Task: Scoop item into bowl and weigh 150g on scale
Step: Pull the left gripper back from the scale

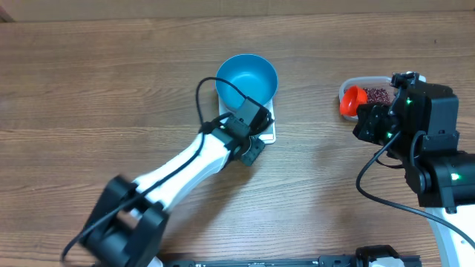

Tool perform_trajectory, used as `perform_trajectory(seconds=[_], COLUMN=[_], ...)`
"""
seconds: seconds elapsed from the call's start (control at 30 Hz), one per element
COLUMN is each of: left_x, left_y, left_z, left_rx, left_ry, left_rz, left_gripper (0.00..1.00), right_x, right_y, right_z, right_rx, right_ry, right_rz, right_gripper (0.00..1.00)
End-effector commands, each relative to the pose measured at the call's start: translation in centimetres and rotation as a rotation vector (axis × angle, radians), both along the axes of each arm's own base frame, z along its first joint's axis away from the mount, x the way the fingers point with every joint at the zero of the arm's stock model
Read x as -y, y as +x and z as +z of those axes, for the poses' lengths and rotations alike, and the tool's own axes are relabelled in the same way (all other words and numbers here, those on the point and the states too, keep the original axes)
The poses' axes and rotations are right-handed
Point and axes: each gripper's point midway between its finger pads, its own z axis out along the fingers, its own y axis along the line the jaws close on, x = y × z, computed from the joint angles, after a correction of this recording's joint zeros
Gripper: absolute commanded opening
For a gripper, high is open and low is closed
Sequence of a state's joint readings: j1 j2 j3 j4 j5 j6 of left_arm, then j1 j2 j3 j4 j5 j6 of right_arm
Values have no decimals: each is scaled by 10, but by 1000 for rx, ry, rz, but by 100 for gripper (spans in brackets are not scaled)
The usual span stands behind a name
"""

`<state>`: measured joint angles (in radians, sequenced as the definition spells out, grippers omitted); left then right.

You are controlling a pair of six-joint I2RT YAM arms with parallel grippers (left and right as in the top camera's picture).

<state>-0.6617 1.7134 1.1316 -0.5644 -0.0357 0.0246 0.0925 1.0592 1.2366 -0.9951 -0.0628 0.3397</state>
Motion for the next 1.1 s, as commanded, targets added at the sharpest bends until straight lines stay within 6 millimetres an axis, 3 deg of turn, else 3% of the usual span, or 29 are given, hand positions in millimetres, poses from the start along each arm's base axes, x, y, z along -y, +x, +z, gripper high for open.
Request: perform_trajectory(seconds=[0.0,0.33,0.57,0.77,1.07], left_x=[3,-16,-58,-94,-100], left_y=[-8,-24,-12,-30,-42], left_z=[50,113,155,170,169], left_rx=[55,151,211,220,218], left_ry=[-108,-187,-314,-300,-256], left_rz=[23,50,269,331,280], left_gripper=[100,99,100,100,100], right_x=[0,0,0,0,0], right_y=[2,3,1,4,6], right_z=[14,16,14,17,17], right_rx=[41,50,39,55,57], right_ry=[-3,-2,-3,1,1], right_rz=[-3,-3,-4,-6,-6], right_gripper=[4,4,4,4,4])
